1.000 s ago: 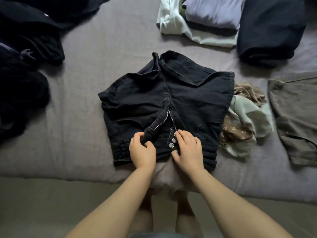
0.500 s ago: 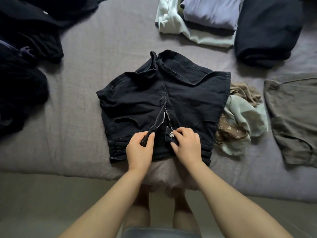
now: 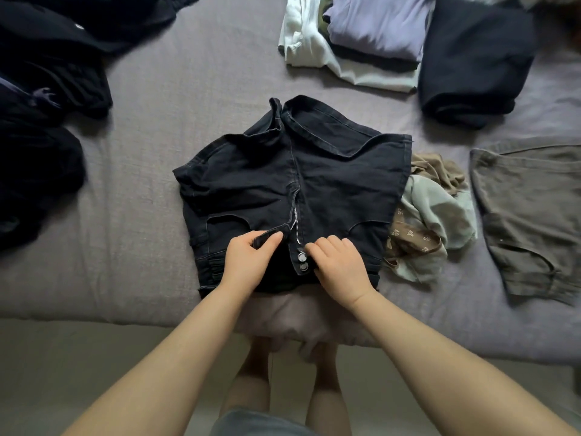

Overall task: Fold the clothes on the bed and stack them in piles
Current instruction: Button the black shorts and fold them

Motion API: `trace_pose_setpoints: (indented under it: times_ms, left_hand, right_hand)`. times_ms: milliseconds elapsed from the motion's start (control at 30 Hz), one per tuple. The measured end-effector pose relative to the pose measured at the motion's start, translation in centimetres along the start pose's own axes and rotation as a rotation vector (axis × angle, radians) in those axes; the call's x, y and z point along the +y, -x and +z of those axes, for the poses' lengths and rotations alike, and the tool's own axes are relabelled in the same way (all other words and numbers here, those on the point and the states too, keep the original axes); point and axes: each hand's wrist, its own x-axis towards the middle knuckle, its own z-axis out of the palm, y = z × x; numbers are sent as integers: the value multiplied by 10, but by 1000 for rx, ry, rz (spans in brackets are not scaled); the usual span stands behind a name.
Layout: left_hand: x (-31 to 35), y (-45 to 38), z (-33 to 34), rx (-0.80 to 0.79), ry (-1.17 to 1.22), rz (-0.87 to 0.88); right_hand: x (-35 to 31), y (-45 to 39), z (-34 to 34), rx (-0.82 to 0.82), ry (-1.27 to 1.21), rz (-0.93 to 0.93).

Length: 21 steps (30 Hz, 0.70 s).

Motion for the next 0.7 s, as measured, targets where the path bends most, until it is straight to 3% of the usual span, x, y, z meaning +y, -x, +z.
trace_pose_setpoints:
  times_ms: [100, 200, 300, 500, 700]
  left_hand:
    - [-3, -1, 2, 2, 5, -9]
    - [-8, 0, 4, -4, 11, -28]
    - [-11, 1, 2, -19, 51, -72]
    - [-7, -2, -3, -100, 50, -112]
    - [-5, -4, -6, -216, -76, -50]
  right_hand:
    - [-3, 1, 5, -185, 64, 128]
    - [-13, 0, 10, -234, 54, 222]
    - [-20, -6, 12, -165, -36, 287]
    - [-24, -6, -8, 139, -250, 182]
    - [-16, -16, -13, 82, -139, 112]
